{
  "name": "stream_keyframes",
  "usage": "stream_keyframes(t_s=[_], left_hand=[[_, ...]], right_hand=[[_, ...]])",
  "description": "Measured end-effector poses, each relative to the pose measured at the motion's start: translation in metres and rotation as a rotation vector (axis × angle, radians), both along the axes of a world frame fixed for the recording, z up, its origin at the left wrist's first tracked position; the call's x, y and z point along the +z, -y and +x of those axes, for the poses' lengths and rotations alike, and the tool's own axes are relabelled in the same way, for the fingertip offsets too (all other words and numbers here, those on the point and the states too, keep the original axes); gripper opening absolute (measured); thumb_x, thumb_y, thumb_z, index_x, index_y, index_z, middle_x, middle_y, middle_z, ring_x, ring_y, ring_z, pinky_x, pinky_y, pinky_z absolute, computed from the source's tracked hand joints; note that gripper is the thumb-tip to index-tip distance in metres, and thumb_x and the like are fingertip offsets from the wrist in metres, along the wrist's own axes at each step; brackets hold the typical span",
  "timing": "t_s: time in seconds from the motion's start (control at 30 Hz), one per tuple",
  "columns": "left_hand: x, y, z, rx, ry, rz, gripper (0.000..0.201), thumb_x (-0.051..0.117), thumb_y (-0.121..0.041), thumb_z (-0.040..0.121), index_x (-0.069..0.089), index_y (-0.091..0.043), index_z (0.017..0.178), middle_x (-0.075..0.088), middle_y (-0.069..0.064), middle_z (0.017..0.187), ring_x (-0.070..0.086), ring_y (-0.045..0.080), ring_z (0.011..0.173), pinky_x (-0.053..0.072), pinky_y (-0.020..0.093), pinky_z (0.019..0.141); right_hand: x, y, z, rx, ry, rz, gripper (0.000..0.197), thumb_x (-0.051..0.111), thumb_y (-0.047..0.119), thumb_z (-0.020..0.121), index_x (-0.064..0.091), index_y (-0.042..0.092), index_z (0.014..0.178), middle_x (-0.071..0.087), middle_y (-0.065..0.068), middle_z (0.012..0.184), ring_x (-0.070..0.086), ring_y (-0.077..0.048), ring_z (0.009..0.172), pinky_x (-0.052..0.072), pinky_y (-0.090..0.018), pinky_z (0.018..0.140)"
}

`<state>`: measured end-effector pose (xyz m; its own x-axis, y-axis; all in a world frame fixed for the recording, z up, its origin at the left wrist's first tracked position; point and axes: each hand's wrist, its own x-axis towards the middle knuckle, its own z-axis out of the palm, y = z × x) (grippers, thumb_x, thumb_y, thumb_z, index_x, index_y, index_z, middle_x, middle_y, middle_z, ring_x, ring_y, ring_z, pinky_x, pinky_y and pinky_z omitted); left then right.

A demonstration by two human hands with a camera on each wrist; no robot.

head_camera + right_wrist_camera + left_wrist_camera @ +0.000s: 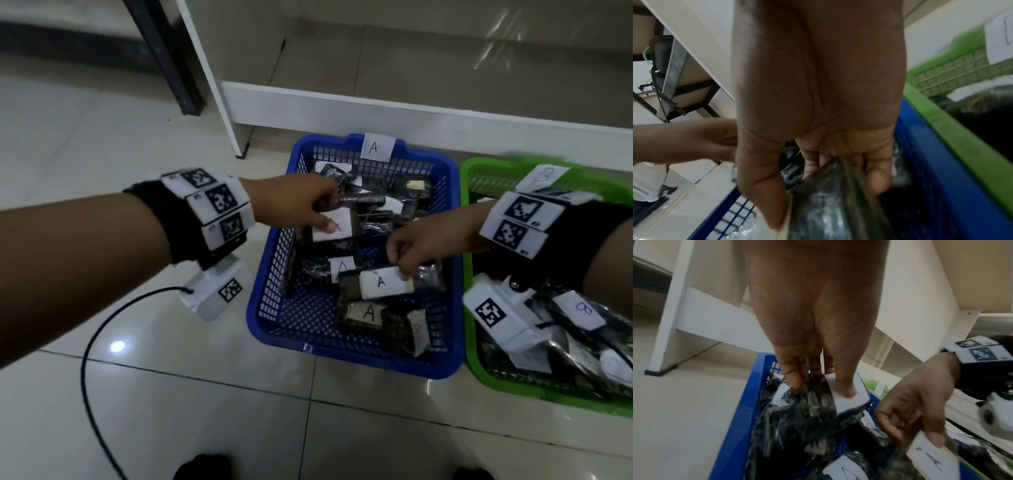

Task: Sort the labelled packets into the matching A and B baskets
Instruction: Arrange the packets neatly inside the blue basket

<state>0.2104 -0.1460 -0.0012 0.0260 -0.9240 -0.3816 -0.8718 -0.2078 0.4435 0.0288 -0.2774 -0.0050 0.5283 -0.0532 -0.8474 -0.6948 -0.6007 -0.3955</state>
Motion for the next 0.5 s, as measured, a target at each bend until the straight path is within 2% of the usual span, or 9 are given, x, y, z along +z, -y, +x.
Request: stream_keyframes(t_s=[0.07, 0.13, 0.2, 0.27, 0.33, 0.4, 0.43, 0.5], left_hand=[[-0.002, 0.001, -0.003, 0.025, 0.037, -0.097, 0.034, 0.069, -0.040, 0.081, 0.053, -0.017, 0.100, 0.055, -0.001, 0.096, 0.051, 0.015, 0.083, 0.039, 0.026, 0.065], [-0.010, -0.006, -0.010, -0.008, 0.162, -0.199, 0.036, 0.071, -0.041, 0.078, 0.055, -0.021, 0.103, 0.058, -0.004, 0.100, 0.052, 0.013, 0.088, 0.039, 0.025, 0.070], [-0.019, -0.016, -0.017, -0.123, 0.357, -0.314, 0.035, 0.069, -0.037, 0.079, 0.058, -0.021, 0.108, 0.061, -0.002, 0.106, 0.052, 0.016, 0.096, 0.042, 0.029, 0.076], [-0.027, -0.025, -0.021, -0.220, 0.430, -0.341, 0.031, 0.064, -0.029, 0.084, 0.058, -0.018, 0.113, 0.059, 0.002, 0.111, 0.053, 0.020, 0.099, 0.048, 0.033, 0.077], [-0.033, -0.032, -0.025, -0.248, 0.358, -0.311, 0.030, 0.061, -0.024, 0.088, 0.055, -0.017, 0.117, 0.056, 0.003, 0.111, 0.057, 0.021, 0.095, 0.053, 0.039, 0.071], [-0.032, -0.037, -0.030, -0.254, 0.245, -0.243, 0.026, 0.056, -0.029, 0.092, 0.053, -0.017, 0.115, 0.055, 0.001, 0.110, 0.059, 0.020, 0.091, 0.053, 0.039, 0.072], [-0.031, -0.039, -0.032, -0.261, 0.195, -0.209, 0.023, 0.054, -0.031, 0.092, 0.054, -0.017, 0.111, 0.056, 0.000, 0.108, 0.058, 0.018, 0.090, 0.052, 0.037, 0.074], [-0.030, -0.045, -0.035, -0.290, 0.120, -0.141, 0.021, 0.054, -0.032, 0.092, 0.059, -0.018, 0.107, 0.060, -0.003, 0.105, 0.059, 0.015, 0.090, 0.051, 0.030, 0.079]], right_hand=[[-0.001, -0.017, -0.001, -0.020, 0.025, 0.094, 0.025, 0.068, 0.017, 0.083, 0.057, 0.006, 0.102, 0.056, -0.001, 0.074, 0.046, -0.011, 0.063, 0.038, -0.020, 0.051], [-0.006, -0.036, 0.000, 0.016, 0.091, 0.073, 0.029, 0.071, 0.023, 0.081, 0.060, 0.007, 0.103, 0.059, 0.002, 0.076, 0.049, -0.010, 0.067, 0.039, -0.021, 0.058], [-0.013, -0.055, 0.002, 0.043, 0.174, 0.002, 0.029, 0.074, 0.029, 0.078, 0.060, 0.015, 0.099, 0.059, 0.007, 0.080, 0.052, -0.009, 0.072, 0.040, -0.019, 0.061], [-0.023, -0.073, 0.001, 0.038, 0.237, -0.026, 0.031, 0.073, 0.033, 0.078, 0.057, 0.018, 0.100, 0.060, 0.005, 0.088, 0.055, -0.013, 0.082, 0.041, -0.019, 0.063], [-0.031, -0.086, -0.001, 0.098, 0.272, -0.064, 0.037, 0.069, 0.035, 0.082, 0.058, 0.017, 0.112, 0.062, 0.000, 0.107, 0.057, -0.017, 0.098, 0.044, -0.023, 0.075], [-0.037, -0.093, -0.002, 0.208, 0.327, -0.146, 0.041, 0.062, 0.034, 0.088, 0.057, 0.014, 0.123, 0.058, -0.002, 0.123, 0.054, -0.018, 0.110, 0.041, -0.024, 0.088], [-0.038, -0.093, -0.002, 0.224, 0.370, -0.177, 0.037, 0.059, 0.031, 0.090, 0.059, 0.014, 0.124, 0.058, -0.003, 0.125, 0.054, -0.018, 0.112, 0.040, -0.023, 0.090], [-0.039, -0.084, -0.003, 0.162, 0.449, -0.234, 0.027, 0.057, 0.020, 0.091, 0.064, 0.013, 0.116, 0.063, -0.005, 0.119, 0.058, -0.020, 0.107, 0.041, -0.022, 0.083]])
